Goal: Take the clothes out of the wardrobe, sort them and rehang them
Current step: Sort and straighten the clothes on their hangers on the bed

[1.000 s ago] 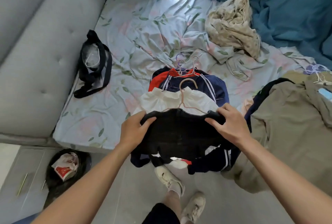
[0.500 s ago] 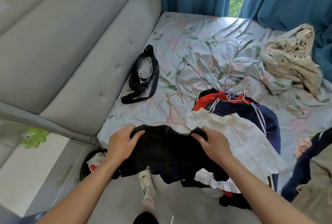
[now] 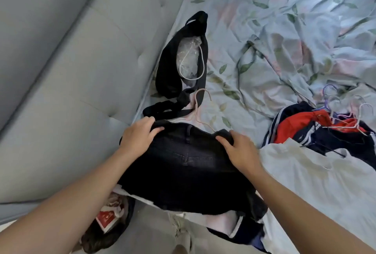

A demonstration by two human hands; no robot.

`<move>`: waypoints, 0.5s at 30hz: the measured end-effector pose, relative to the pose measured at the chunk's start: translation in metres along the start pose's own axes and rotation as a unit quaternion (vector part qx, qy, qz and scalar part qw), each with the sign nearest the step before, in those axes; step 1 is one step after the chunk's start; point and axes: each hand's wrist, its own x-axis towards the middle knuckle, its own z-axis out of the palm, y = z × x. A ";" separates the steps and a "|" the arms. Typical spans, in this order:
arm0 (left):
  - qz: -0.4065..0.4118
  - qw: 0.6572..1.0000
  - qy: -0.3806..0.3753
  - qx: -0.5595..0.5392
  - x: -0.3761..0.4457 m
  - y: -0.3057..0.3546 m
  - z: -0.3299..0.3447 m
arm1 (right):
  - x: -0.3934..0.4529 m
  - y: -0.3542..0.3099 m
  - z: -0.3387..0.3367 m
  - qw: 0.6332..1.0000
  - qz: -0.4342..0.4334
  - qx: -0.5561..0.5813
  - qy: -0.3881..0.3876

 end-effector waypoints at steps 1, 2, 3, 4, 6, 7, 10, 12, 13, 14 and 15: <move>0.003 1.000 -0.004 0.005 0.018 -0.002 0.012 | 0.018 0.006 0.009 1.000 0.010 -0.006 0.005; 0.010 1.000 -0.003 0.012 0.035 -0.004 0.026 | 0.034 0.013 0.019 1.000 0.021 -0.012 0.009; 0.015 1.000 0.000 0.018 0.049 -0.002 0.037 | 0.047 0.021 0.026 0.999 0.028 -0.018 0.013; 0.012 1.000 0.002 0.023 0.061 0.000 0.047 | 0.059 0.027 0.031 0.999 0.034 -0.022 0.015; 0.000 0.999 0.005 0.044 0.079 0.004 0.064 | 0.078 0.039 0.039 0.999 0.039 -0.033 0.014; -0.005 0.998 0.004 0.057 0.083 0.006 0.070 | 0.084 0.043 0.041 0.998 0.040 -0.038 0.009; 0.006 0.997 -0.011 0.075 0.082 0.014 0.078 | 0.089 0.056 0.041 0.998 0.034 -0.044 -0.008; 0.028 0.996 -0.016 0.087 0.073 0.026 0.079 | 0.083 0.067 0.036 0.999 0.027 -0.042 -0.013; 0.041 0.995 -0.019 0.091 0.067 0.034 0.080 | 0.079 0.073 0.033 0.999 0.020 -0.043 -0.012; 0.055 0.994 -0.024 0.091 0.061 0.044 0.081 | 0.074 0.080 0.030 0.999 0.009 -0.047 -0.008; 0.068 0.993 -0.032 0.088 0.054 0.056 0.084 | 0.068 0.087 0.026 0.999 -0.004 -0.051 -0.002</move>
